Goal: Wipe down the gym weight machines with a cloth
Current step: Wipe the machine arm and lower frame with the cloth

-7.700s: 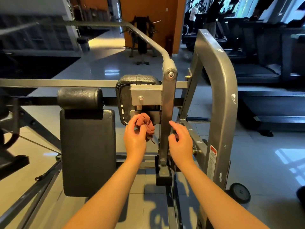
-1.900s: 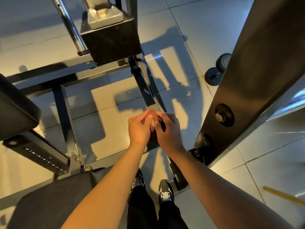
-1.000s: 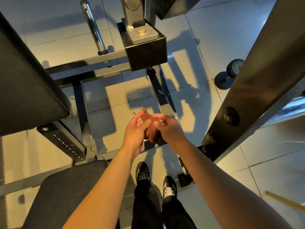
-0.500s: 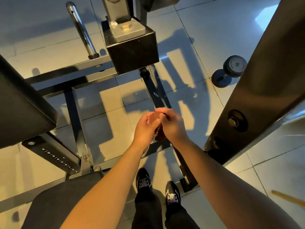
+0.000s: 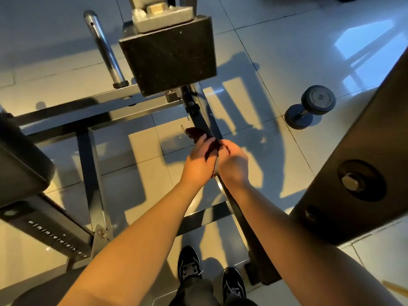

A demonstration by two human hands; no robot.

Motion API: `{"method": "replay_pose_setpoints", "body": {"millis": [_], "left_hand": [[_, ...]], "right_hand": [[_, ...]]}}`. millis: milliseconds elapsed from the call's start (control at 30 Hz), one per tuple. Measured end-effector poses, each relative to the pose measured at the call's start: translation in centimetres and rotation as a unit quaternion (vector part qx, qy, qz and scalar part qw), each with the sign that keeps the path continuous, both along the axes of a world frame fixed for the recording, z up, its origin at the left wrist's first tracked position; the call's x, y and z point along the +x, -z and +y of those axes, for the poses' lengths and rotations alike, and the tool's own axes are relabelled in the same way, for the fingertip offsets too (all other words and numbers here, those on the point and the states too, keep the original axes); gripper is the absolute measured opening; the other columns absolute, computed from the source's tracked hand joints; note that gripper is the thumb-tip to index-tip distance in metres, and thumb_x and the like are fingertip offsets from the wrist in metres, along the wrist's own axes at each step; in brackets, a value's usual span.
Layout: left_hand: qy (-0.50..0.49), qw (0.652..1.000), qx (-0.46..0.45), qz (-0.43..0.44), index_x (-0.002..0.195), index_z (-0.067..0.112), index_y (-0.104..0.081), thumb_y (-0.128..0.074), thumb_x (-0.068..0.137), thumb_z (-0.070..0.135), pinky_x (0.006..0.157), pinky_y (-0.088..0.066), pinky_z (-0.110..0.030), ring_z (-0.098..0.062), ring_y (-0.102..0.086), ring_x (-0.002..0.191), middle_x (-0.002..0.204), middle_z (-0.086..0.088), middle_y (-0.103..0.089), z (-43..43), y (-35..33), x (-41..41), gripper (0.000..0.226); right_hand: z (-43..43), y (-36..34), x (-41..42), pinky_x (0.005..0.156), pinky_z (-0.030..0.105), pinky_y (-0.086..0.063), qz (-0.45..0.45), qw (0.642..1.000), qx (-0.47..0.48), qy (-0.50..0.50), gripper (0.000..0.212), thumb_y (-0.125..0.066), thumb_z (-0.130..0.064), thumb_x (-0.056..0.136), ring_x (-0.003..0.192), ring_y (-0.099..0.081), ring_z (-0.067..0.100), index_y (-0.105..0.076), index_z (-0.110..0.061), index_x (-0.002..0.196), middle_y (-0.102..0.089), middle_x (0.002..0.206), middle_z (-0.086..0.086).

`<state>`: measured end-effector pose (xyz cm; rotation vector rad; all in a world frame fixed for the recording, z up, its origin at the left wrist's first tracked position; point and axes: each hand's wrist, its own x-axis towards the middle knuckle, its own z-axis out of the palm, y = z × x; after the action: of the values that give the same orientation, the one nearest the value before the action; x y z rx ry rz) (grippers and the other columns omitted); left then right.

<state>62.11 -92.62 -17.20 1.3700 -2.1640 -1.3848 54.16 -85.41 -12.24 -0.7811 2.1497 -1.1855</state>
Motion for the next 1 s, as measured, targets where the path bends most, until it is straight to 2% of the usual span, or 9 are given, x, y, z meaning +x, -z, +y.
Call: {"method": "replay_pose_setpoints", "body": {"millis": [133,300,400,467,567,700,833,933,1000], "left_hand": [[-0.057,0.998,0.006,-0.004,0.147,0.012,-0.049,-0.048,0.106,0.02,0.114,-0.027,-0.027,-0.029,-0.036,0.146,0.163,-0.011,-0.029,-3.7,0.7,-2.4,0.042],[-0.008,1.0,-0.014,0.007,0.137,0.018,-0.06,-0.048,0.105,0.026,0.114,-0.031,-0.028,-0.019,-0.043,0.139,0.156,0.0,-0.043,-0.7,-0.1,-1.1,0.034],[0.052,0.998,-0.03,0.019,0.132,0.032,-0.062,-0.044,0.106,0.037,0.115,-0.032,-0.032,-0.011,-0.044,0.137,0.154,0.011,-0.044,2.5,-1.1,1.2,0.033],[0.063,0.997,-0.032,0.01,0.134,0.032,-0.06,-0.046,0.105,0.039,0.113,-0.029,-0.025,-0.009,-0.042,0.137,0.155,0.012,-0.042,2.2,-0.8,1.2,0.033],[0.042,0.998,-0.042,-0.028,0.139,0.025,-0.057,-0.053,0.103,0.03,0.111,-0.024,-0.021,-0.019,-0.041,0.141,0.159,0.002,-0.038,-1.2,0.0,-0.9,0.037],[-0.049,0.999,0.009,-0.003,0.145,0.013,-0.052,-0.046,0.107,0.023,0.114,-0.026,-0.026,-0.027,-0.033,0.147,0.163,-0.009,-0.03,-4.6,0.8,-2.9,0.039],[-0.083,0.996,0.034,0.023,0.147,0.019,-0.049,-0.044,0.108,0.026,0.112,-0.026,-0.025,-0.019,-0.029,0.148,0.166,0.001,-0.024,-1.2,-0.2,-2.1,0.041],[-0.055,0.993,0.066,0.086,0.142,0.03,-0.052,-0.046,0.105,0.03,0.12,-0.032,-0.037,-0.011,-0.029,0.148,0.163,0.013,-0.025,2.8,-1.7,-0.3,0.037],[-0.047,0.989,0.07,0.118,0.138,0.029,-0.056,-0.047,0.104,0.03,0.121,-0.027,-0.031,-0.012,-0.028,0.149,0.161,0.009,-0.03,4.7,-2.4,0.8,0.036]], "right_hand": [[-0.8,0.1,-0.4,0.071,0.0,-0.041,-0.004,1.0,0.024,-0.009,0.03,-0.04,-0.018,0.109,0.081,-0.054,0.003,-0.064,-0.01,0.126,-0.058,0.099,-0.008],[0.3,0.1,-0.5,0.08,0.005,-0.041,-0.05,0.998,0.006,0.046,0.028,-0.041,-0.014,0.108,0.092,-0.058,0.003,-0.063,-0.008,0.124,-0.058,0.102,-0.006],[1.3,-0.1,-0.3,0.073,0.007,-0.042,0.015,0.999,-0.006,0.035,0.025,-0.04,-0.018,0.108,0.077,-0.057,0.004,-0.063,-0.011,0.101,-0.059,0.087,-0.002],[1.1,-0.2,-0.1,0.067,0.006,-0.041,0.032,0.999,-0.008,0.021,0.027,-0.039,-0.014,0.108,0.074,-0.057,0.002,-0.06,-0.014,0.091,-0.059,0.081,-0.001],[0.2,0.4,-0.2,0.067,0.013,-0.046,0.04,0.999,0.025,-0.017,0.029,-0.039,-0.015,0.107,0.075,-0.06,0.004,-0.063,-0.012,0.092,-0.063,0.081,-0.001],[-0.3,0.7,-0.4,0.064,0.01,-0.04,0.049,0.998,0.029,-0.026,0.031,-0.038,-0.018,0.108,0.08,-0.055,0.003,-0.063,-0.011,0.092,-0.058,0.074,0.0],[-0.1,-0.4,-0.1,0.061,0.013,-0.044,-0.007,0.999,0.027,0.016,0.029,-0.037,-0.018,0.108,0.076,-0.059,0.003,-0.06,-0.016,0.091,-0.059,0.076,-0.003],[0.8,-1.1,0.2,0.07,0.009,-0.044,-0.025,0.999,0.036,0.024,0.025,-0.039,-0.022,0.108,0.081,-0.061,-0.003,-0.06,-0.022,0.096,-0.062,0.084,-0.009],[1.6,-1.6,0.4,0.077,0.014,-0.045,-0.044,0.997,0.054,0.041,0.023,-0.04,-0.028,0.108,0.087,-0.063,0.0,-0.062,-0.025,0.099,-0.065,0.091,-0.009]]}}
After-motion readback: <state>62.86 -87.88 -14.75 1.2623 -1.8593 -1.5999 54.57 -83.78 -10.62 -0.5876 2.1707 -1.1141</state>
